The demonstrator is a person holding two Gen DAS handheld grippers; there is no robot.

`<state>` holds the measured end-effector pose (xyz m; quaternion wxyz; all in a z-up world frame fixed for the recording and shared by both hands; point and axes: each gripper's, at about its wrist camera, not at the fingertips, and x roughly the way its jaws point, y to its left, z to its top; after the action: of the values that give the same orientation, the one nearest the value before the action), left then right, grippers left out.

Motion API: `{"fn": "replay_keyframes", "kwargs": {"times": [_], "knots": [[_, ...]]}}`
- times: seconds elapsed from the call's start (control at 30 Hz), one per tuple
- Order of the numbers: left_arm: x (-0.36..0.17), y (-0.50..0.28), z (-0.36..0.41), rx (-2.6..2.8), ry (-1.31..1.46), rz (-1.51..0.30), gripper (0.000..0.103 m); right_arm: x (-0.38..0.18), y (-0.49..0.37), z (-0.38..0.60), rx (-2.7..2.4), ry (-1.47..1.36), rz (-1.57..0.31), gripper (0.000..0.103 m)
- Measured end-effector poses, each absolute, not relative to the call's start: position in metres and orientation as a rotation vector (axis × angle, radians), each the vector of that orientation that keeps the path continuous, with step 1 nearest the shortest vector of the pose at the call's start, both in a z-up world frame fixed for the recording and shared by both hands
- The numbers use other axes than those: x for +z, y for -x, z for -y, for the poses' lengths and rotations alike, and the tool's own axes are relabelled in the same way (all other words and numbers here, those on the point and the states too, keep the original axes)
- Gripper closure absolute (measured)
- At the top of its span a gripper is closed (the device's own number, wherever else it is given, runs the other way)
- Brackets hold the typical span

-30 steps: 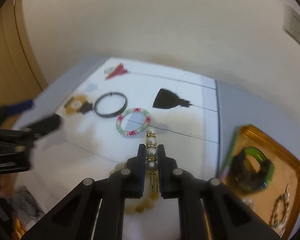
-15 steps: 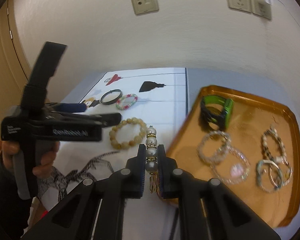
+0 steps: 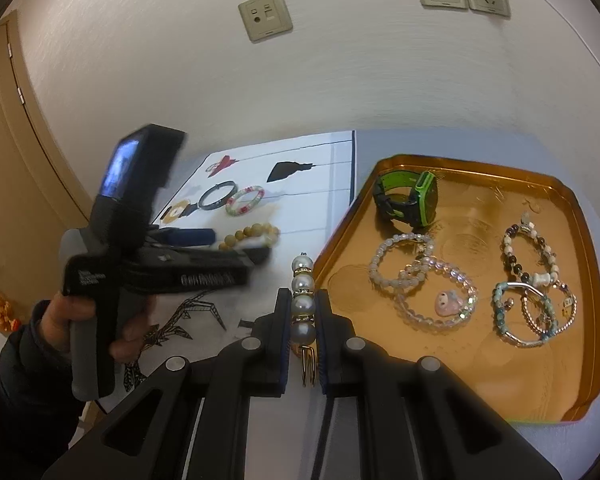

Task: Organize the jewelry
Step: 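Grasp the amber beaded bracelet with the left tool, then lift the amber bracelet with the left tool while the right tool holds the pearl pin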

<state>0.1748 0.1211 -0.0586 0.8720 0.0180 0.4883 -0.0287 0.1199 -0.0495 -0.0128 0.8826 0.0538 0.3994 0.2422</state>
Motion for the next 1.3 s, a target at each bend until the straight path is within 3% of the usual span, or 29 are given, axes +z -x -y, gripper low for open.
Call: {"fn": "replay_keyframes", "kwargs": {"times": [0.27, 0.7, 1.0, 1.3], "knots": [[-0.046, -0.156, -0.122, -0.041, -0.030, -0.978, 0.080, -0.008, -0.116, 0.060, 0.471, -0.132, -0.813, 0.091], [0.025, -0.046, -0.121, -0.054, 0.043, -0.784, 0.080, 0.019, -0.060, 0.073, 0.468, -0.145, -0.751, 0.091], [0.029, 0.025, -0.114, -0.076, 0.030, -0.757, 0.080, 0.014, -0.005, 0.064, 0.520, -0.116, -0.756, 0.091], [0.038, 0.044, -0.101, -0.110, 0.038, -0.729, 0.080, 0.023, 0.016, 0.073, 0.507, -0.119, -0.724, 0.091]]}}
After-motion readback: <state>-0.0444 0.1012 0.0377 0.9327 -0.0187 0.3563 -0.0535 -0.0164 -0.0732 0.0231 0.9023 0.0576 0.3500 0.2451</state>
